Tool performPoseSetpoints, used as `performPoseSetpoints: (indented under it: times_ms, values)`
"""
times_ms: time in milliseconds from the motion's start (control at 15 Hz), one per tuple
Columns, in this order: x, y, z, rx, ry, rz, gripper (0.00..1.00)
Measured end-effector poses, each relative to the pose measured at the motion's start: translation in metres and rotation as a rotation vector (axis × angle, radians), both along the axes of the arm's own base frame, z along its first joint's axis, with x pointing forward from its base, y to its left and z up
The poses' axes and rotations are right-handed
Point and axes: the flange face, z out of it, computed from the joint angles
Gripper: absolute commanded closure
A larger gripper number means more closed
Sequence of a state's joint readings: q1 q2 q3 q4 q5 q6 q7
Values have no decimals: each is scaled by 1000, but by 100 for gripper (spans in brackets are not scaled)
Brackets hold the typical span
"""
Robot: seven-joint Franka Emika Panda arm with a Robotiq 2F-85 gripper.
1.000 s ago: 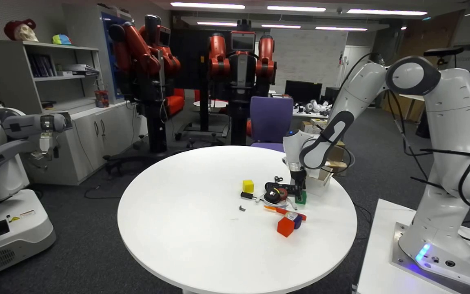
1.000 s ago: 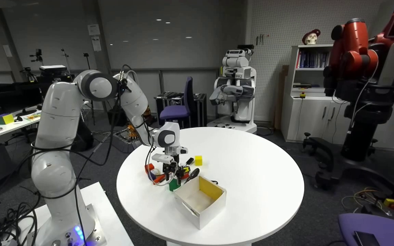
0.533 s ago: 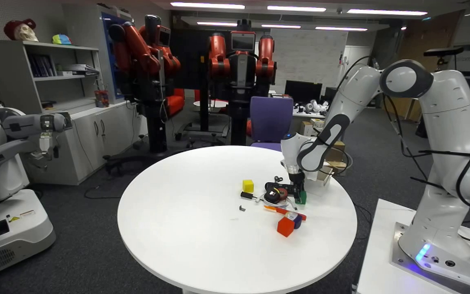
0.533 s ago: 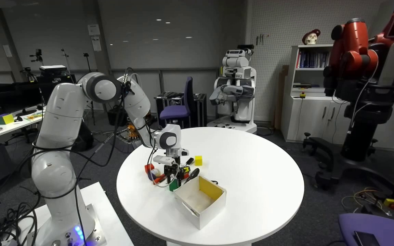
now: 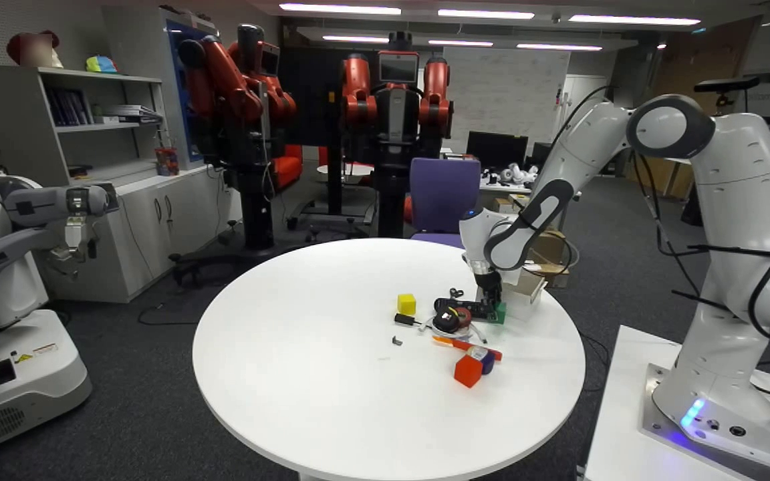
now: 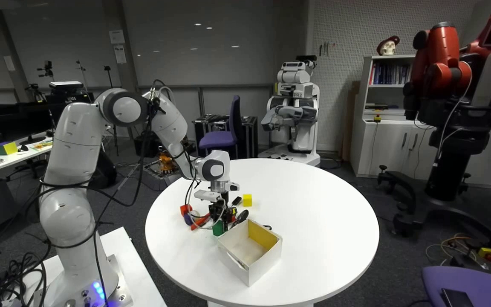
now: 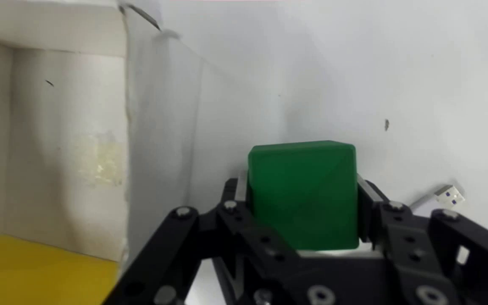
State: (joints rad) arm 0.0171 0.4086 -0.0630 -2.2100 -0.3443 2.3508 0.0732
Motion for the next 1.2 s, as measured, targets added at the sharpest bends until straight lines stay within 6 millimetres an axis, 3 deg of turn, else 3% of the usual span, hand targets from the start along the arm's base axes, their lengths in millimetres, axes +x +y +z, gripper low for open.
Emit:
performPoseSetpoints:
  times_ms: [133,467,600,800,1200]
  values:
    - [-5,-16,32,-48,37,-68,67]
    - [-21,-43,138,-96,42,-177,67]
    - [-21,-57,163,-104,-5,-224,67]
    - [-23,-76,157,-142,-5,-266,67]
    - [-26,-89,77,-229,92,-311,67]
